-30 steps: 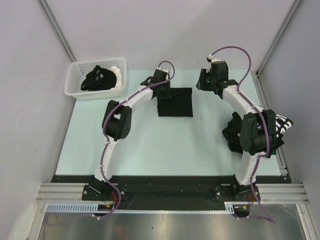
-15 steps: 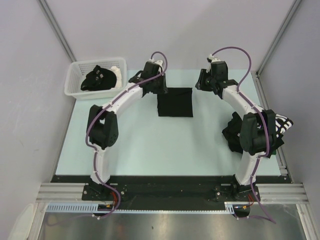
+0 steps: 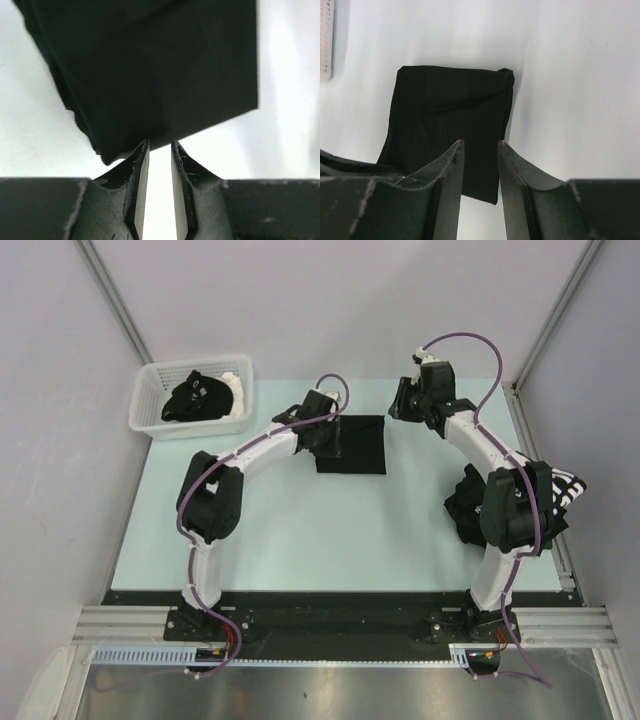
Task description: Fold and stack the t-shirts
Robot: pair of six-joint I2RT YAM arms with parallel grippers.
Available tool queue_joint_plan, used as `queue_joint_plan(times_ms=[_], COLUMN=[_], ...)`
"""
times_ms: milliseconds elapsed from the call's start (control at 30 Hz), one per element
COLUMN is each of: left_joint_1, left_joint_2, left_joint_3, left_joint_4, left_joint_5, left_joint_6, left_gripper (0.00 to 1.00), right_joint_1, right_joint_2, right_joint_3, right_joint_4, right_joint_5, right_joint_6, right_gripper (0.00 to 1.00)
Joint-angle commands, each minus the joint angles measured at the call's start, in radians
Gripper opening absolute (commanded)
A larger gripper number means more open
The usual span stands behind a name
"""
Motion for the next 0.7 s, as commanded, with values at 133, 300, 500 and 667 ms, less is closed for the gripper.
queue_joint_plan(times_ms=[133, 300, 500, 667], left_joint_1=[0.006, 0.006, 0.007, 0.007], left_joint_2=[0.019, 0.074, 0.115, 0.105], left_joint_3=[-0.037, -0.02, -0.021, 0.02], left_joint_4=[0.031, 0.025, 0.027, 0.03], left_joint_5=[-0.077, -0.105, -0.088, -0.056], left_joint_6=[-0.031, -0.034, -0.06, -0.059], left_gripper=[0.28, 0.28, 0.28, 0.29], right_joint_1=[-0.002, -0.007, -0.007, -0.007], right_joint_2=[-0.065, -0.059, -0.056, -0.041], right_joint_3=[0.008, 0.008, 0.005, 0.006], right_joint_4=[-0.009, -0.019, -0.024, -0.038], right_joint_5=[-0.011, -0.026, -0.029, -0.041], right_joint_6=[-0.031, -0.029, -0.029, -0.022], right_gripper=[0.38, 0.38, 0.39, 0.4])
